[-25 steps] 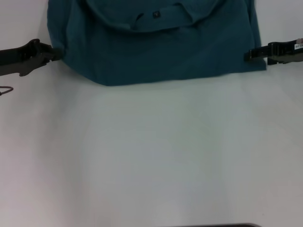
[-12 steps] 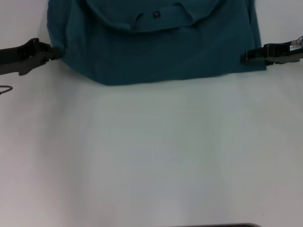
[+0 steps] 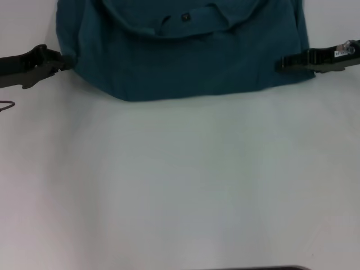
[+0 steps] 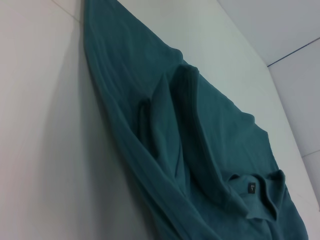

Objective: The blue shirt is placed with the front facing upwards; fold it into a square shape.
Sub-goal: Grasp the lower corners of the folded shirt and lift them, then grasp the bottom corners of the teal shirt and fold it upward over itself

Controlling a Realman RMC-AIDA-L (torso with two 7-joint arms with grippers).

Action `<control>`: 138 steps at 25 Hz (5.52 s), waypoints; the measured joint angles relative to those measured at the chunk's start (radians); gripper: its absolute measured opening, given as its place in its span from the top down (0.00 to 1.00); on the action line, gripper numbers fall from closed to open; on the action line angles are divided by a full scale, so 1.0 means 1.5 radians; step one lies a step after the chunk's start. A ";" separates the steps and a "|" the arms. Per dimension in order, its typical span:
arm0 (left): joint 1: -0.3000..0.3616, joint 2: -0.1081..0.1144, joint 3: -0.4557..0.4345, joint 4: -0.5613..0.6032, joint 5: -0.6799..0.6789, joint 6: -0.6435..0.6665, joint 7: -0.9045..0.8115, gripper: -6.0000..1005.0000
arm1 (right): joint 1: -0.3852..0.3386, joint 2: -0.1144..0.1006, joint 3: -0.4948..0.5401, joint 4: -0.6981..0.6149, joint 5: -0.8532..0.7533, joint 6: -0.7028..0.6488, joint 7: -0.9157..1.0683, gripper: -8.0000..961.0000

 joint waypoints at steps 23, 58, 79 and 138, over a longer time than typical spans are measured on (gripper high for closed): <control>-0.002 -0.004 0.000 -0.002 -0.001 0.000 0.001 0.97 | 0.002 0.000 -0.001 0.007 0.013 0.002 -0.001 0.04; 0.000 0.040 0.012 -0.011 0.045 0.163 0.007 0.97 | -0.017 -0.037 -0.011 -0.093 -0.060 -0.195 0.029 0.97; 0.072 -0.001 0.018 -0.143 0.242 0.448 0.002 0.97 | -0.079 -0.004 -0.028 -0.241 -0.156 -0.529 0.018 0.97; -0.106 -0.010 0.017 -0.160 0.206 0.050 -0.094 0.97 | -0.036 -0.034 0.145 -0.283 0.012 -0.238 0.039 0.97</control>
